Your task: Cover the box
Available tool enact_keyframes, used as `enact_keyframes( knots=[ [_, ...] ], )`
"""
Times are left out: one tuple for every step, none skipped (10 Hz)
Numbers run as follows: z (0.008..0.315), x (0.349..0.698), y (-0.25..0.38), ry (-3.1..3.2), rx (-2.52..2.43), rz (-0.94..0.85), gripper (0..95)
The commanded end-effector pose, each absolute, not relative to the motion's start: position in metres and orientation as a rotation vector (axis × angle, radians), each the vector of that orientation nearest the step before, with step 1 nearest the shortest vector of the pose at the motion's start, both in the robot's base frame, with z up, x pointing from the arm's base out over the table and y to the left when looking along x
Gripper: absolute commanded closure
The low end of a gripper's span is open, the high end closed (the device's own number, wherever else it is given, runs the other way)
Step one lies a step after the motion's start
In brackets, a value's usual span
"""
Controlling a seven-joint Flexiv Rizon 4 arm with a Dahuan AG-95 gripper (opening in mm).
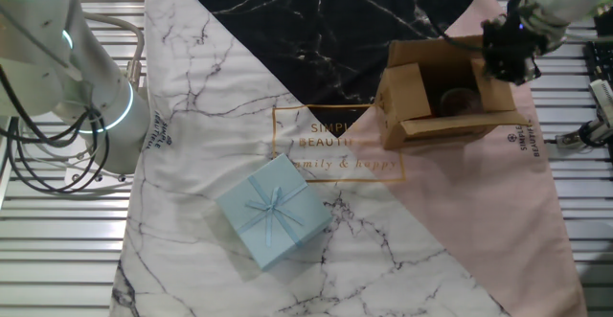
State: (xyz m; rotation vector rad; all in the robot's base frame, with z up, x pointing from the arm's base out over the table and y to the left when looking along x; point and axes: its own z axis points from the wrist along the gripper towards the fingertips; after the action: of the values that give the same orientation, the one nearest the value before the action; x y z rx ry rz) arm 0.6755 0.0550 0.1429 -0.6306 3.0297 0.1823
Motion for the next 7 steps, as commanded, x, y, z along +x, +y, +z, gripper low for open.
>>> enact_keyframes(
  knots=[
    [0.142, 0.674, 0.054, 3.033, -0.629, 0.184, 95.0],
    [0.144, 0.673, 0.055, 3.042, -0.627, 0.184, 95.0],
    [0.152, 0.67, 0.058, 3.059, -0.61, 0.184, 95.0],
    [0.164, 0.665, 0.063, 3.072, -0.592, 0.174, 95.0],
    [0.171, 0.662, 0.066, 3.077, -0.584, 0.169, 95.0],
    [0.183, 0.655, 0.071, 3.088, -0.568, 0.163, 95.0],
    [0.195, 0.648, 0.073, 3.102, -0.559, 0.154, 95.0]
  ],
)
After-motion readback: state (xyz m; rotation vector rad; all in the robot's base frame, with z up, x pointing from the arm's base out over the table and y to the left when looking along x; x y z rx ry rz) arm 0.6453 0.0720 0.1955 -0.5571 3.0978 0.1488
